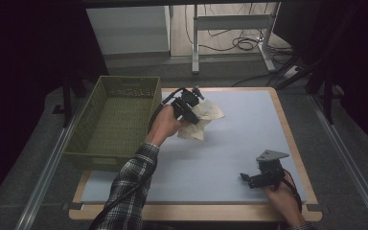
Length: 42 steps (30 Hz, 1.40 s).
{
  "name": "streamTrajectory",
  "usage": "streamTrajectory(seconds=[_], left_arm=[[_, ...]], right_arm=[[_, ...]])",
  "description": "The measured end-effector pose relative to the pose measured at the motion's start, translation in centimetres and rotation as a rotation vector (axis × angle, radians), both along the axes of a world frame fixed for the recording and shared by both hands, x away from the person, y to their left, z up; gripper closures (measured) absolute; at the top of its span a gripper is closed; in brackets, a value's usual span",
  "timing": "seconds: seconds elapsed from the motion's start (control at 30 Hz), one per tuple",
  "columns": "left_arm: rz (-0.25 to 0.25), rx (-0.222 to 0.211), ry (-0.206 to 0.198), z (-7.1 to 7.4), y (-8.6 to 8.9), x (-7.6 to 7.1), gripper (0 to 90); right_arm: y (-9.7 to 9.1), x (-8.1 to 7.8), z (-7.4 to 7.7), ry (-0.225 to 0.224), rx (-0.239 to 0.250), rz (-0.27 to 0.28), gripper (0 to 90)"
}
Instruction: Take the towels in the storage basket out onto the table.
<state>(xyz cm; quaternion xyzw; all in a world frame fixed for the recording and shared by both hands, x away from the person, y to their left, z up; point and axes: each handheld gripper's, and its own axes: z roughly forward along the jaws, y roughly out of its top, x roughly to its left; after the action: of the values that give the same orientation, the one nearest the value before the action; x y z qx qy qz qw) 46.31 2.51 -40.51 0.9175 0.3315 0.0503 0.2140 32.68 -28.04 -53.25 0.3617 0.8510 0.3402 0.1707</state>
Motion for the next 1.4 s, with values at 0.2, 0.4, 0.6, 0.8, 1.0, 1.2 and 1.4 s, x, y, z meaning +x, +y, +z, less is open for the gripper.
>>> streamTrajectory(seconds=[0.2,0.4,0.6,0.8,1.0,1.2,1.4], left_arm=[[-0.027,0.018,0.019,-1.8,-2.2,0.2,73.3],[-0.039,0.040,0.030,-4.1,-4.3,0.3,73.0],[-0.056,0.064,0.047,-6.6,-5.6,0.4,71.8],[-0.062,0.067,0.062,-7.9,-6.1,0.4,56.9],[-0.063,0.037,0.052,-7.4,-5.9,0.1,26.6],[-0.071,0.004,0.019,-5.8,-4.7,-0.6,18.7],[-0.048,0.010,-0.031,-4.2,-2.8,-1.7,21.7]], right_arm=[[0.0,0.0,0.0,0.000,0.001,0.000,2.0],[0.0,0.0,0.0,0.001,0.001,0.001,2.0],[0.0,0.0,0.0,0.001,0.002,0.001,2.0],[0.0,0.0,0.0,0.000,0.001,0.001,2.1],[0.0,0.0,0.0,0.001,0.001,0.001,2.1],[0.0,0.0,0.0,0.001,0.001,0.002,2.0],[0.0,0.0,0.0,0.001,-0.001,0.003,2.0]])
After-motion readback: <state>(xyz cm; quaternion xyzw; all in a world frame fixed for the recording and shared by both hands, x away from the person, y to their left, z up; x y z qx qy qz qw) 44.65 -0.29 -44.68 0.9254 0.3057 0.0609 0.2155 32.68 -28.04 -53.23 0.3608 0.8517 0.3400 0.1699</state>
